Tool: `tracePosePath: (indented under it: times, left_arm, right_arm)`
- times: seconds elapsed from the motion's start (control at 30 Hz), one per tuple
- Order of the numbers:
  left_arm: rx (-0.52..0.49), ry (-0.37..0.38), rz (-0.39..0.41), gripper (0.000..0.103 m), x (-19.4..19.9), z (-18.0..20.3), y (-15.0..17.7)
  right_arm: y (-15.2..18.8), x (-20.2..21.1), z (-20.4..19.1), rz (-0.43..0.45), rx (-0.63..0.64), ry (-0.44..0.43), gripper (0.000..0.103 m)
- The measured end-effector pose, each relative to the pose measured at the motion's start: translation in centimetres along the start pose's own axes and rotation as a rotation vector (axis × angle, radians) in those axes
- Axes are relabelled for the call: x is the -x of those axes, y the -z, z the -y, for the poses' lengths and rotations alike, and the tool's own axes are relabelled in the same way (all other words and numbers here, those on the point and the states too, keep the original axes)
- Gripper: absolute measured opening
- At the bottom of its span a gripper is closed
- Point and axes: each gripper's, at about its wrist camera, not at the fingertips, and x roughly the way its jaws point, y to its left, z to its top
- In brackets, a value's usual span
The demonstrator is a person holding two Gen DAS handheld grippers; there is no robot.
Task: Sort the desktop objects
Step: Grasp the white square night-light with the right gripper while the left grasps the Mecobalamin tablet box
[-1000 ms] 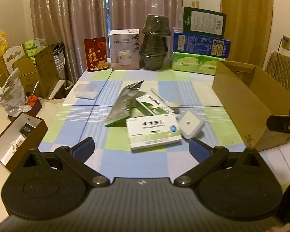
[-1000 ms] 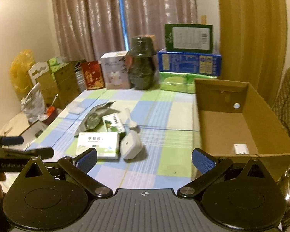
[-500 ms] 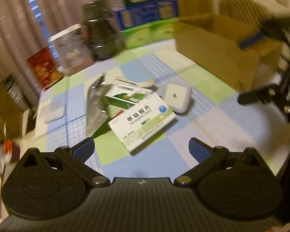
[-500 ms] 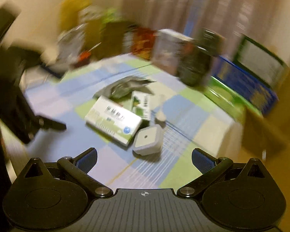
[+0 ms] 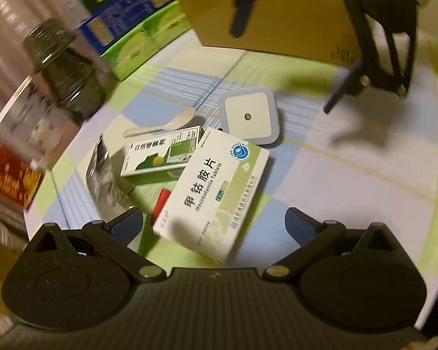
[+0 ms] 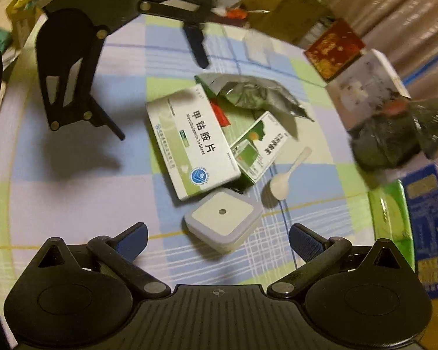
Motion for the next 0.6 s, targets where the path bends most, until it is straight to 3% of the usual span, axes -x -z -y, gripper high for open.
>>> tracePosePath:
  times: [0.23, 0.43, 0.5, 0.57, 0.6]
  left_arm:
    - [-0.097, 0.077, -0.012, 0.099, -3.3, -0.7, -0.3]
    - [-0.080, 0.122, -0.021, 0.093, -4.6, -1.1, -0.4]
    - [-0.079, 0.134, -0.029, 0.090, -4.8, -1.2, -0.2]
    - [-0.061, 0.139, -0.039, 0.082, -5.0, -1.3, -0.1]
    - [-0.043, 0.140, -0.044, 0.079, -5.1, -1.3, 0.0]
  right_arm:
    - [-0.4, -3.8, 1.8, -0.050, 0.070, -0.069, 0.101]
    - [-0.8, -6.4, 2.6, -0.069, 0.126, -0.114, 0.100]
    - [-0.9, -7.1, 2.6, -0.085, 0.163, -0.117, 0.093]
    - [-1.0, -7.6, 2.9, -0.094, 0.153, -0.129, 0.077]
    - [-1.0, -7.7, 3.1, -0.096, 0.135, -0.137, 0.077]
